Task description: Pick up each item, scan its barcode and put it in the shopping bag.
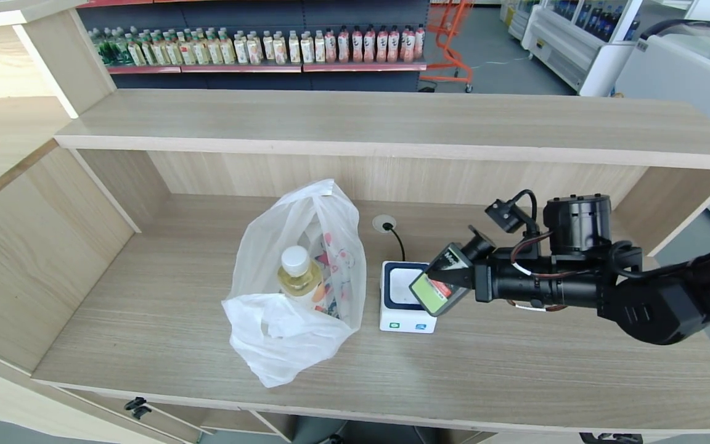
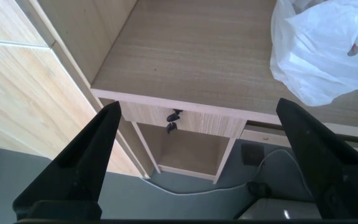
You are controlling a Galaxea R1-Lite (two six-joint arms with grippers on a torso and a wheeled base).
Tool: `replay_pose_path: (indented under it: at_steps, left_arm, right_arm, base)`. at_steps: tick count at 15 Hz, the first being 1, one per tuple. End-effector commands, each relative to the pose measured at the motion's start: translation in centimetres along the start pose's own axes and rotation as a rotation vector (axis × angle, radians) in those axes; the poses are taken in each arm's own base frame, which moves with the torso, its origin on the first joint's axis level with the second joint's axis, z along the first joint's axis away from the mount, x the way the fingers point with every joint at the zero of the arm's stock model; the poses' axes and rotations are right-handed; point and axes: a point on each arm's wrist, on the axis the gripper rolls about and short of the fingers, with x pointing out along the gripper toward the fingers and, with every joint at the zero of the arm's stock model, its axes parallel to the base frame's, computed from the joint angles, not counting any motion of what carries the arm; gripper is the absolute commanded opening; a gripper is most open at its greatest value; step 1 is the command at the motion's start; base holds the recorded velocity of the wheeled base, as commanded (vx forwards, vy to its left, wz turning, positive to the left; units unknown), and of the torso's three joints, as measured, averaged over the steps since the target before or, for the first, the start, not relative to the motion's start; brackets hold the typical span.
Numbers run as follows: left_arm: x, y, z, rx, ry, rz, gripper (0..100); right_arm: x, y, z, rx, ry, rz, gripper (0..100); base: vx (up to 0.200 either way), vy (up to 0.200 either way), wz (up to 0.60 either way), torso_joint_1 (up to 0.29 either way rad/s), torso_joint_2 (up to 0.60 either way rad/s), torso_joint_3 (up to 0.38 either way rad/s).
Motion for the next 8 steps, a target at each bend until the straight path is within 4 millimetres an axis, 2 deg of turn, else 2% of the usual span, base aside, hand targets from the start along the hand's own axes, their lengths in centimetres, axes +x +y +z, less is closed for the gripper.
replay_pose_path:
  at_steps: [1,6,8]
  left_arm:
    - [0.0,0.0,0.0,0.002,0.001,0.000,100]
    - [0.0,0.0,0.0,0.000,0.001,0.000,100]
    - [0.0,0.0,0.0,0.000,0.001,0.000,100]
  right_arm:
    - [1.4,-0.6,-1.0,-0.001,0.018,0.000,0]
    - [3.4,-1.3,-1.7,-0.074,0.028,-0.028,0]
    - [4.0,-1.6,-1.3,-0.084,0.014,-0.024,0]
  base:
    - [0.000,0.000,0.00,0.000,0.00,0.000]
    - [0.000,0.000,0.00,0.000,0.00,0.000]
    - [0.000,0.000,0.00,0.000,0.00,0.000]
